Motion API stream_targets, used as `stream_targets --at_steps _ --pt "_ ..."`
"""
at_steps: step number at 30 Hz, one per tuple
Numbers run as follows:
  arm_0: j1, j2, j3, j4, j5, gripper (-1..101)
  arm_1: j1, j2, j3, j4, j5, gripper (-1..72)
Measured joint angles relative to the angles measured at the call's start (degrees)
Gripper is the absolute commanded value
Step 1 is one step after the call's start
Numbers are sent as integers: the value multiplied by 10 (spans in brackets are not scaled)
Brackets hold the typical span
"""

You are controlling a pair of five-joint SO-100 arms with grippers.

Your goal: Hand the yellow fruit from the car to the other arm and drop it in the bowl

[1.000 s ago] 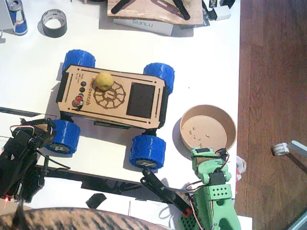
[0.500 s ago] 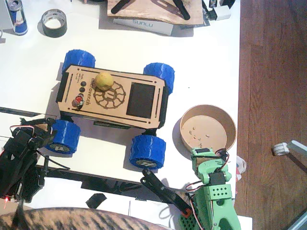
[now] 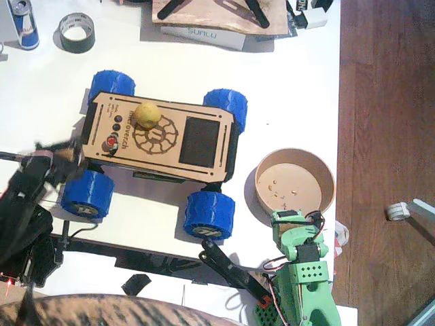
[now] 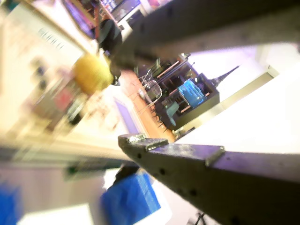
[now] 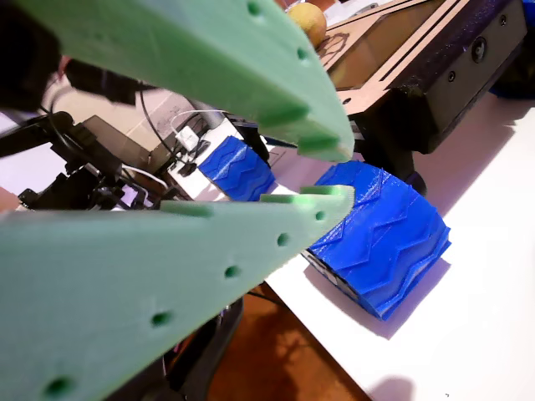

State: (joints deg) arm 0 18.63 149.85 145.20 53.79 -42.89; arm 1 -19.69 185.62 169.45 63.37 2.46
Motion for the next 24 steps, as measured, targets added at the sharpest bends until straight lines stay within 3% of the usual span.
stream_targets --at_steps 5,11,17,24 --pt "0 -149 -132 -2 3 375 0 0 0 0 0 0" --pt "0 -324 -267 -34 -10 389 0 0 0 0 0 0" --pt "0 -418 -323 -52 -97 397 0 0 0 0 -1 1" --pt "0 -519 -328 -136 -207 406 -5 0 -4 4 -2 1"
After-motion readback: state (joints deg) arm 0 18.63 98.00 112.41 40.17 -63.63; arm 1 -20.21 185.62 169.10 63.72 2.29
